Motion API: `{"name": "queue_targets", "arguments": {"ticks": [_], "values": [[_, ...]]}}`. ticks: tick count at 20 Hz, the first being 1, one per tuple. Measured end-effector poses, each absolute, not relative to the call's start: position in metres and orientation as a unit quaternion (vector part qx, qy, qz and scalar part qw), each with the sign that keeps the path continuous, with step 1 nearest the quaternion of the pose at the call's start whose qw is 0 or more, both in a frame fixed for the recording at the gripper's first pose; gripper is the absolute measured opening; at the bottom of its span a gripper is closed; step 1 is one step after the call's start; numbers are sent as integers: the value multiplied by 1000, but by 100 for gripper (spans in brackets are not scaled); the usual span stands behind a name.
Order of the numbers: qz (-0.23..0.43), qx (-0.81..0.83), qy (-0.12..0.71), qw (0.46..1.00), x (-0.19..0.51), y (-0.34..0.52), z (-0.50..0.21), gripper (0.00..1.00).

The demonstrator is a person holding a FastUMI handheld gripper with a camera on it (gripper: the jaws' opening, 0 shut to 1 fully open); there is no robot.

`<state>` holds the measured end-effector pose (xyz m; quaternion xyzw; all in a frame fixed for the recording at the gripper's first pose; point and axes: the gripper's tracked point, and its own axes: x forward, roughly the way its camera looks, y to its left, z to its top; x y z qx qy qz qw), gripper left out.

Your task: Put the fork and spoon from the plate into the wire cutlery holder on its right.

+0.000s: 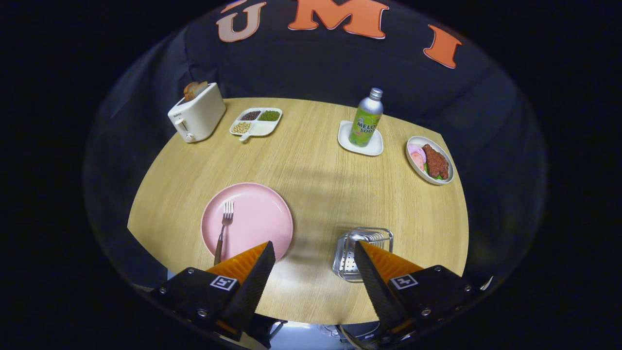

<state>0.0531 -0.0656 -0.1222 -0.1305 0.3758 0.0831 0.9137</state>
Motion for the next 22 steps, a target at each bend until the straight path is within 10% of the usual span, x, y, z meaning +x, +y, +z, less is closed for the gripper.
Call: {"name": "queue_targets", "arguments": {"ticks": [17, 22], "values": [[153, -109, 341, 921, 33, 74, -222, 98], [132, -118, 340, 924, 39, 73, -244, 84]]}}
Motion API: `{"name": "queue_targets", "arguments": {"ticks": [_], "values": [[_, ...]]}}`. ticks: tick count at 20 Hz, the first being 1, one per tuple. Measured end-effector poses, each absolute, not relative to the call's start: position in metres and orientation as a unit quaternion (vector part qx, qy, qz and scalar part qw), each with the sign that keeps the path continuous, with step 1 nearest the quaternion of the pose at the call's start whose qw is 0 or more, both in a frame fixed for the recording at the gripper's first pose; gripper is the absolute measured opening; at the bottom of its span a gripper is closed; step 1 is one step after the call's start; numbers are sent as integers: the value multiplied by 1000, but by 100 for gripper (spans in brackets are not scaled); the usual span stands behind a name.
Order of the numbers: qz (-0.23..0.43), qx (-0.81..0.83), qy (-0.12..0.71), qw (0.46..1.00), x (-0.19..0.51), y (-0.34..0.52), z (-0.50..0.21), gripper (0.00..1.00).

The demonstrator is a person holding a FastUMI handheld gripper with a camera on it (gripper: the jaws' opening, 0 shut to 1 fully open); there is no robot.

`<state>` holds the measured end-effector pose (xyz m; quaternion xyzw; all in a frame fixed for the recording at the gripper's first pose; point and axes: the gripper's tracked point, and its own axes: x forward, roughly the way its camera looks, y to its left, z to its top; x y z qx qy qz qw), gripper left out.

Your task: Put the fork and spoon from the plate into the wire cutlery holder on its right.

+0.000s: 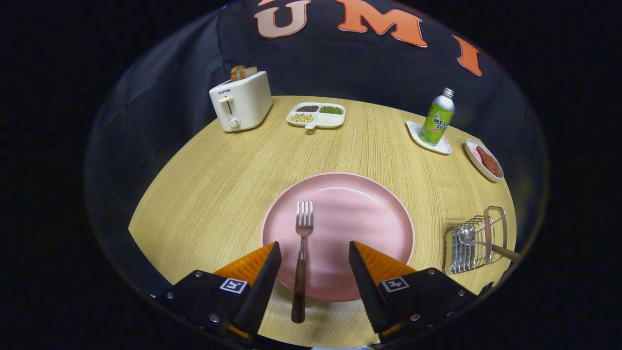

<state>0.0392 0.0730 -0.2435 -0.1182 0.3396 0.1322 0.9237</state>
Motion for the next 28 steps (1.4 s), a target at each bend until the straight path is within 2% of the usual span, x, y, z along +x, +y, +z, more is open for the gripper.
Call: {"name": "queue_targets", "arguments": {"ticks": [5, 14, 21, 28], "values": [[136, -140, 347, 917, 39, 78, -263, 66], [128, -147, 360, 912, 43, 80, -276, 7], [129, -118, 365, 914, 41, 74, -255, 4], [128, -99, 368, 916, 36, 41, -198, 4]]}}
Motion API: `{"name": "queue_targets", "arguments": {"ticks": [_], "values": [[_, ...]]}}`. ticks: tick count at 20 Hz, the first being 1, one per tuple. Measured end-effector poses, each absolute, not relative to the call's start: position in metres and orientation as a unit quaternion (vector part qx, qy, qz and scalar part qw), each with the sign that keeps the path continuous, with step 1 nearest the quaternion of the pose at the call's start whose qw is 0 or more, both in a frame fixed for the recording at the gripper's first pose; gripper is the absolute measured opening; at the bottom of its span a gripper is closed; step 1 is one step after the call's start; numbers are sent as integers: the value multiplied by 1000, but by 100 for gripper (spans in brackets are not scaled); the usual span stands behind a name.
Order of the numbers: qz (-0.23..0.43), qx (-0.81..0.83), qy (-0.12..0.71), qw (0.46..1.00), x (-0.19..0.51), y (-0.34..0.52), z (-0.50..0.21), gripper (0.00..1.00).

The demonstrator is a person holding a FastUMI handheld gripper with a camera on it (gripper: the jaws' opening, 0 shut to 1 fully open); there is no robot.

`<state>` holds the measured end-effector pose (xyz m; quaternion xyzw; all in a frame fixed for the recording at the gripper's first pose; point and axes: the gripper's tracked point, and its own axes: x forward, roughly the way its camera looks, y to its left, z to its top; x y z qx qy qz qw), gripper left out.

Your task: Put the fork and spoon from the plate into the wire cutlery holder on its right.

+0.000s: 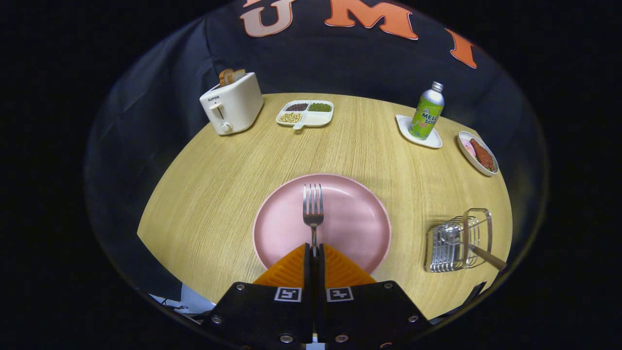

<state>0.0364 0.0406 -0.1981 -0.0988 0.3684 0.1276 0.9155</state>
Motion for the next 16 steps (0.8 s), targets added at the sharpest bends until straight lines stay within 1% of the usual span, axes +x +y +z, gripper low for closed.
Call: {"name": "queue_targets", "arguments": {"ticks": [7, 16], "values": [[107, -112, 375, 914, 31, -15, -150, 4], [75, -150, 441, 882, 13, -102, -130, 4]]}}
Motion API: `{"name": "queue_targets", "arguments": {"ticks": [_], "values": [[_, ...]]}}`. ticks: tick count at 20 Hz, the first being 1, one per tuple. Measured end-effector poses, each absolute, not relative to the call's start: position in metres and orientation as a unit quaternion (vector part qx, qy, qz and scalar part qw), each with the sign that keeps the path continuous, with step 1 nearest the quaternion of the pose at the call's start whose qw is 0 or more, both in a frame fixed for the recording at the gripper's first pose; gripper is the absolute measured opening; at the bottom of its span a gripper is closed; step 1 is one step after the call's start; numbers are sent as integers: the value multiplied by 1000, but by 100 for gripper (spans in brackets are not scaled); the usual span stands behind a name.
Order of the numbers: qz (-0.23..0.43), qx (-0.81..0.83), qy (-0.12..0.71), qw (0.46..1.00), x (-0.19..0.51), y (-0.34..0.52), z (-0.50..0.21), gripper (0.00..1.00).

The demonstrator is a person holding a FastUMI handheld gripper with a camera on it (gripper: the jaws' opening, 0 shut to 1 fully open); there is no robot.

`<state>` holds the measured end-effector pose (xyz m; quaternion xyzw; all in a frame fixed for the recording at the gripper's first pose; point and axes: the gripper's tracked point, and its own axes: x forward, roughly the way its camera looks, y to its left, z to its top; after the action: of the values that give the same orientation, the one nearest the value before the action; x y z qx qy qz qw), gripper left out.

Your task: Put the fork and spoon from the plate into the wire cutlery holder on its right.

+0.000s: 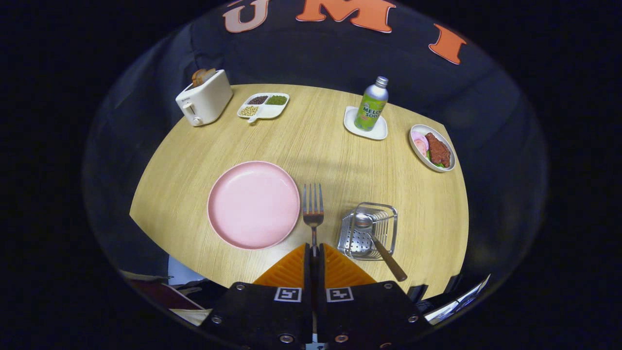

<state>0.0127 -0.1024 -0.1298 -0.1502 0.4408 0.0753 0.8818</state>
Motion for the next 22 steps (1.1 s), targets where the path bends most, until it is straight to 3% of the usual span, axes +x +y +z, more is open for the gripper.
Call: {"name": "queue_targets", "arguments": {"ticks": [9, 22], "values": [[33, -172, 511, 842, 18, -173, -130, 4], [55, -268, 598, 753, 38, -194, -156, 4]]}}
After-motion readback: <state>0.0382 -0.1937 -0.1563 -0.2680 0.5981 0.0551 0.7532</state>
